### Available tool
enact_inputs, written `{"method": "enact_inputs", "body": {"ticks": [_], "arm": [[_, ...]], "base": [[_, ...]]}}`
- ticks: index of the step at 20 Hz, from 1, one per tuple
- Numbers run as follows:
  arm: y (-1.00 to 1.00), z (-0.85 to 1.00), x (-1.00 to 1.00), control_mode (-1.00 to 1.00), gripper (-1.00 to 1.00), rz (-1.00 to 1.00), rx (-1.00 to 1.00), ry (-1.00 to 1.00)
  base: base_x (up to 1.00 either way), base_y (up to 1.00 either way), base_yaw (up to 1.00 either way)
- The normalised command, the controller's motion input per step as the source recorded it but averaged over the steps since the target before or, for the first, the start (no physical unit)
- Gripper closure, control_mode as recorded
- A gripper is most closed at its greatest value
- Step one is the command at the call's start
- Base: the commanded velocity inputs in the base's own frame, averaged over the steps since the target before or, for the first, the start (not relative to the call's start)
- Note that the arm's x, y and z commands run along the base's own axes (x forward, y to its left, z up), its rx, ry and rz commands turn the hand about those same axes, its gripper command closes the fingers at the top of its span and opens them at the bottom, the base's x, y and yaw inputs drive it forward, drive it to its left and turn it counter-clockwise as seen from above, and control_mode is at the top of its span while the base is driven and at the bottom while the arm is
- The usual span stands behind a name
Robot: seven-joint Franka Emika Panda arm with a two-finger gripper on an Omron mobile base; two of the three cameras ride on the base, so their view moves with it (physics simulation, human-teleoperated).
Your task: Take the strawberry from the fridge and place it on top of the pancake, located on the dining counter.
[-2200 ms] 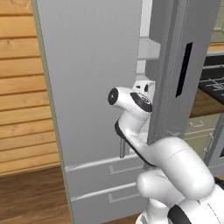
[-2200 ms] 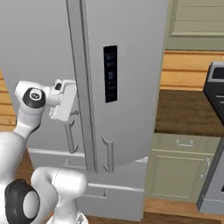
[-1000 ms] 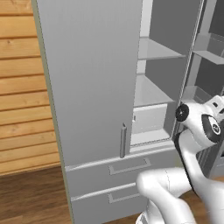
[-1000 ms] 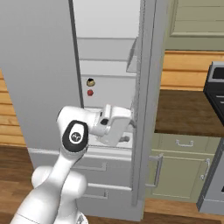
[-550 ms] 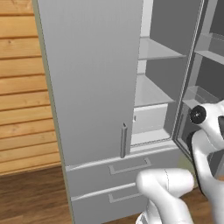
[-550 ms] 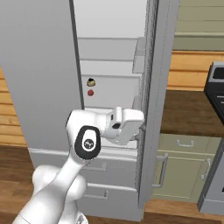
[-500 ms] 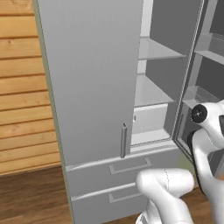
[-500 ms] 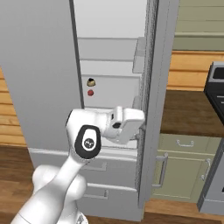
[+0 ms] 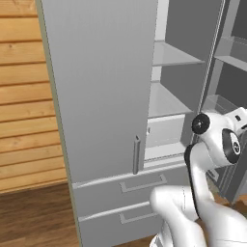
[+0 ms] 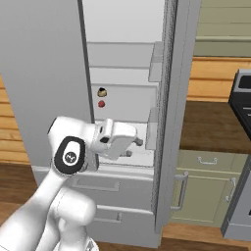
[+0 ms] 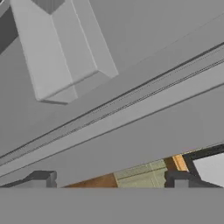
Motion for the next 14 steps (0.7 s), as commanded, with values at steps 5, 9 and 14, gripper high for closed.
{"method": "enact_inputs", "body": {"ticks": [5,9,14], "arm": [[1.0,-0.78,0.01,-1.0,-1.0,-0.06,0.77,0.11],[0.98,-0.78,0.15,-1.0,-1.0,0.0,0.97,0.16],[0.86,-0.27,0.55,-1.0,-1.0,0.04,0.91,0.07]], "base": [[0.0,0.0,0.0],[0.0,0.0,0.0],[0.0,0.0,0.0]]}}
